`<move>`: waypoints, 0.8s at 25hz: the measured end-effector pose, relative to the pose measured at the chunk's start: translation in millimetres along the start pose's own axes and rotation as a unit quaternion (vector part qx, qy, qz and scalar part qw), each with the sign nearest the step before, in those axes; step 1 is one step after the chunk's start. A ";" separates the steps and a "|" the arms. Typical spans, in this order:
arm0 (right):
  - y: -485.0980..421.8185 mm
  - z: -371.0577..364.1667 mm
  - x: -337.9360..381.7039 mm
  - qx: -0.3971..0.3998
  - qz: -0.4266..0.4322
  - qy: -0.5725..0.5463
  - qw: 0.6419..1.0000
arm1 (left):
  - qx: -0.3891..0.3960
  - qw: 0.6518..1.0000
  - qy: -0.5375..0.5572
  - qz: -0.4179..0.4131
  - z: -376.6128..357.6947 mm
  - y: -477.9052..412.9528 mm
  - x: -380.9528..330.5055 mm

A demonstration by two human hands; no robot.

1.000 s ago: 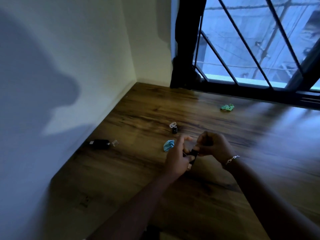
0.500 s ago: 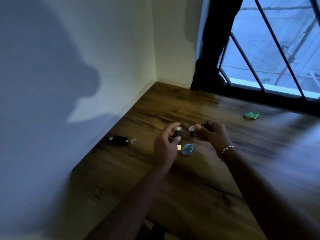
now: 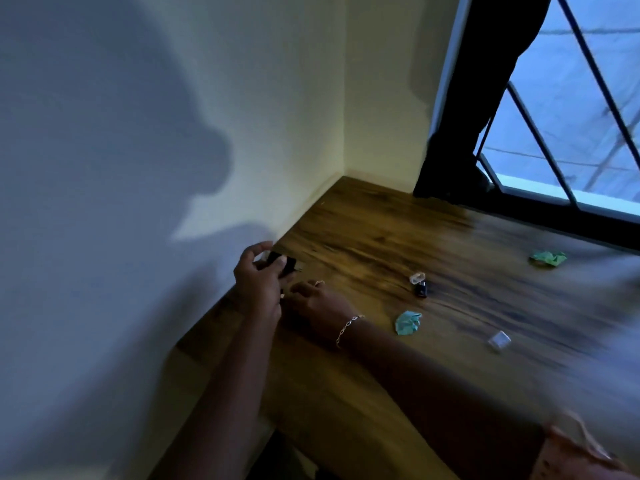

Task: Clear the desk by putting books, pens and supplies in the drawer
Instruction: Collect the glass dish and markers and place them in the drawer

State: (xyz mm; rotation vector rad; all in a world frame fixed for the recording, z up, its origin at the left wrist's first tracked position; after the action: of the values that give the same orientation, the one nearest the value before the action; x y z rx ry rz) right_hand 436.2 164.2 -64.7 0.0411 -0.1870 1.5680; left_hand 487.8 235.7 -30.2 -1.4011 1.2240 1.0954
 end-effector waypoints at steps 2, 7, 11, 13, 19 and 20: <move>0.7 4.9 1.2 -0.016 -0.013 -0.013 1.000 | -0.010 1.000 0.009 0.020 3.5 1.1 4.8; 21.1 37.1 -63.6 -0.091 -0.290 -0.395 0.867 | -0.016 0.997 0.036 0.059 5.3 9.0 16.2; 53.6 45.4 -84.0 -0.106 -0.336 -0.699 0.622 | 0.015 0.992 0.083 0.096 -14.2 30.0 23.1; 63.5 54.0 -86.3 -0.117 -0.327 -0.716 0.606 | 0.030 0.989 0.093 0.110 -24.9 41.0 25.0; 94.2 58.8 -110.1 -0.155 -0.347 -0.697 0.608 | 0.074 0.989 0.084 0.099 -48.2 69.9 21.9; 98.4 59.5 -112.2 -0.159 -0.348 -0.693 0.611 | 0.077 0.989 0.082 0.096 -50.5 74.1 20.8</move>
State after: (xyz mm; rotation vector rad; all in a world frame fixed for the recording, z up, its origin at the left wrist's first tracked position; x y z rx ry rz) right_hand 333.6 45.1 -31.3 0.9602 -1.4830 0.3674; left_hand 418.3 178.6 -49.7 -1.2937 1.5551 1.0053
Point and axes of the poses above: each hand's wrist, its own y-axis away from the middle knuckle, its own z-axis out of the back of the hand, x = y × z, the point moved 9 cm from there along -y, towards the middle knuckle, and after that the axes turned 15 degrees about -z, right-handed, at the moved point
